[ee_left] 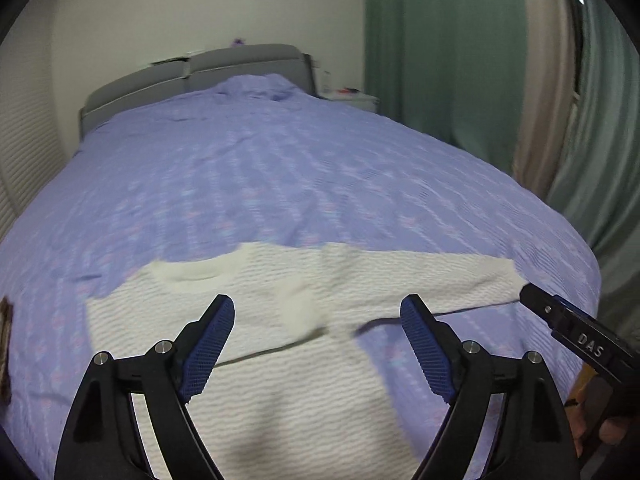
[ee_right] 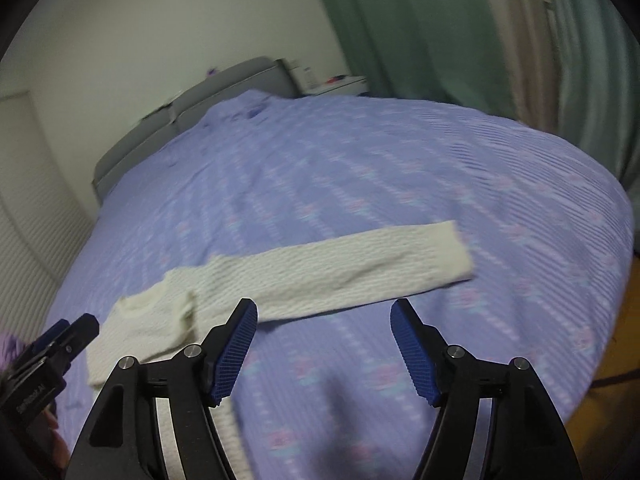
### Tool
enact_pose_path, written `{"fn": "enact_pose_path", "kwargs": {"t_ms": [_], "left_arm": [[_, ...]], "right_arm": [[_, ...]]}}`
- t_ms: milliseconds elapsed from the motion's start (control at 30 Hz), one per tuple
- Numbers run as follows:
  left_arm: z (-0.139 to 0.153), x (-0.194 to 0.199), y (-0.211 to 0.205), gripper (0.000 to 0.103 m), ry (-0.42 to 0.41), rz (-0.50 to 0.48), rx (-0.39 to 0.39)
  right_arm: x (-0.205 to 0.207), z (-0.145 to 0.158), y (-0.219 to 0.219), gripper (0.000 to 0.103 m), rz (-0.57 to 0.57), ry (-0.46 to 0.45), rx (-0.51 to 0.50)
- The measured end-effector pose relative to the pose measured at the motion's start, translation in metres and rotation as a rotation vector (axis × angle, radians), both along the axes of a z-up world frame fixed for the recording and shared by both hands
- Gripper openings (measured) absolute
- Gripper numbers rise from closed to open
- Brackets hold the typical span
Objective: Fold small clothes
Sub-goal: 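Grasp the other sleeve cuff with the right gripper and lift it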
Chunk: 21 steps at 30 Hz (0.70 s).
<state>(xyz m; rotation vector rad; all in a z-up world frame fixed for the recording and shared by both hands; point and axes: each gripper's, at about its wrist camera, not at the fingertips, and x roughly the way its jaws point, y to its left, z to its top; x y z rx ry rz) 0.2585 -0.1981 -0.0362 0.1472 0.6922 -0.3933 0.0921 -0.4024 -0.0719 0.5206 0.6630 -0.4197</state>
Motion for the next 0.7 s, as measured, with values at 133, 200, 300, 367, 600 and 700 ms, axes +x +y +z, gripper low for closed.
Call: {"fn": "enact_pose_path", "kwargs": {"t_ms": [133,200,300,367,600,700], "left_arm": [[-0.006,0.002,-0.042,0.085,-0.006,-0.048,0.039],[-0.009,0.004,-0.062,0.085,-0.009,-0.072,0.065],[-0.014,0.009,-0.083,0.085,-0.005,-0.097,0.099],[-0.016,0.011,-0.092,0.085,0.001,-0.104,0.107],[-0.025,0.022,-0.108,0.085,0.015,-0.103,0.131],[-0.028,0.025,-0.109,0.085,0.021,-0.104,0.134]], "right_arm": [[-0.016,-0.015,-0.034,0.070,-0.122,-0.020,0.036],[-0.018,-0.026,-0.048,0.070,-0.160,-0.025,0.076],[-0.018,-0.043,-0.063,0.069,-0.200,-0.035,0.146],[-0.018,-0.053,-0.071,0.069,-0.217,-0.045,0.187],[-0.008,-0.093,-0.095,0.059,-0.241,-0.084,0.346],[-0.006,-0.102,-0.101,0.057,-0.253,-0.113,0.378]]}}
